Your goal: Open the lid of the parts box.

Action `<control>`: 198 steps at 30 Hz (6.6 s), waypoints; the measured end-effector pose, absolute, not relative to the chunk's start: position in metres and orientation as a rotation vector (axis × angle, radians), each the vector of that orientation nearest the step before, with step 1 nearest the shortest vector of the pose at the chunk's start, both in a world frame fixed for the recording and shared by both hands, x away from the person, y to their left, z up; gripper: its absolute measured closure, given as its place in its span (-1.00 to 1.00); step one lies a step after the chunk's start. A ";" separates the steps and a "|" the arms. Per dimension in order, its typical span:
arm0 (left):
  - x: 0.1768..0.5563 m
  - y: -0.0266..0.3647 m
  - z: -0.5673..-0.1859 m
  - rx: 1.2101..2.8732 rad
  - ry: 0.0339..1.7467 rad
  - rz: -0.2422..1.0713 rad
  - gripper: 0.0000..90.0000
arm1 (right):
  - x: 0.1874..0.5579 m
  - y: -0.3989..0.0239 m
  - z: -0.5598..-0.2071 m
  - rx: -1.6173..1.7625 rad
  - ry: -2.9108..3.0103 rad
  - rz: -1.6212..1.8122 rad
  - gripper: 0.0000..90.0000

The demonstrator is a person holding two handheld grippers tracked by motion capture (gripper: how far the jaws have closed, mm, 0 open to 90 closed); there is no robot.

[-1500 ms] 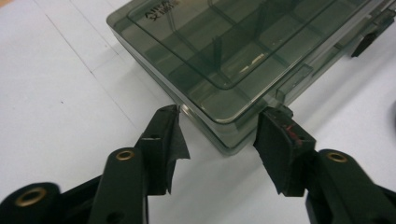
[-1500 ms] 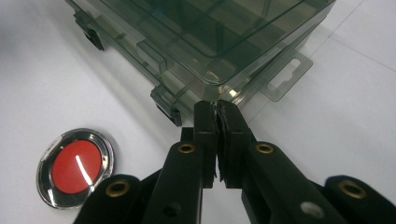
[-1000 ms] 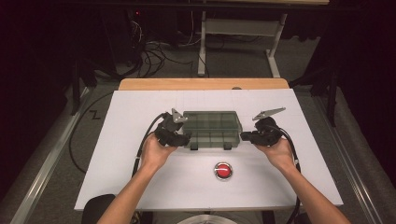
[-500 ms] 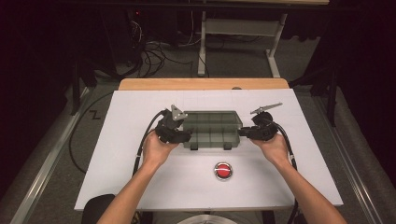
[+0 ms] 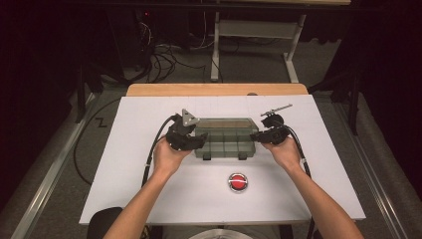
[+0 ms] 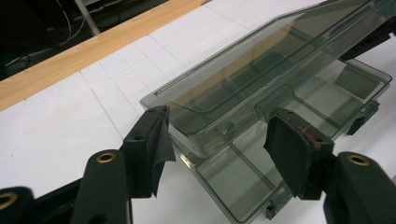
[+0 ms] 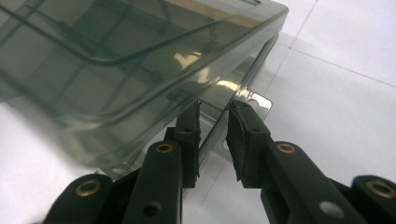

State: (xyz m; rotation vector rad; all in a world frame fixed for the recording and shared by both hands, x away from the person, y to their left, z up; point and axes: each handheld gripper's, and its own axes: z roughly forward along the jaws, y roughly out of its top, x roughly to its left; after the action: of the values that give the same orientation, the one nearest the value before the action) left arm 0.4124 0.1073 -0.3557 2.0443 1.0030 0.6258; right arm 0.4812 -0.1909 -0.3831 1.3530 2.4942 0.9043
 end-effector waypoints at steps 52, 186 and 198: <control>0.473 0.115 -0.359 1.911 1.155 0.537 0.21 | 0.498 -0.184 -0.381 1.399 2.558 0.784 0.64; 0.386 0.173 -0.359 1.994 1.074 0.574 -0.15 | 0.418 -0.234 -0.354 1.143 2.406 1.123 0.22; 0.361 0.188 -0.368 1.899 1.046 0.622 -0.17 | 0.393 -0.254 -0.362 1.114 2.315 1.232 0.08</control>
State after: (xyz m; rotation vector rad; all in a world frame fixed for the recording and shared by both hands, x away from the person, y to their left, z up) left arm 0.3611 0.1877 -0.3681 1.8986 1.0456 0.6217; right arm 0.3927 -0.2544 -0.3619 1.1143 2.3152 1.2324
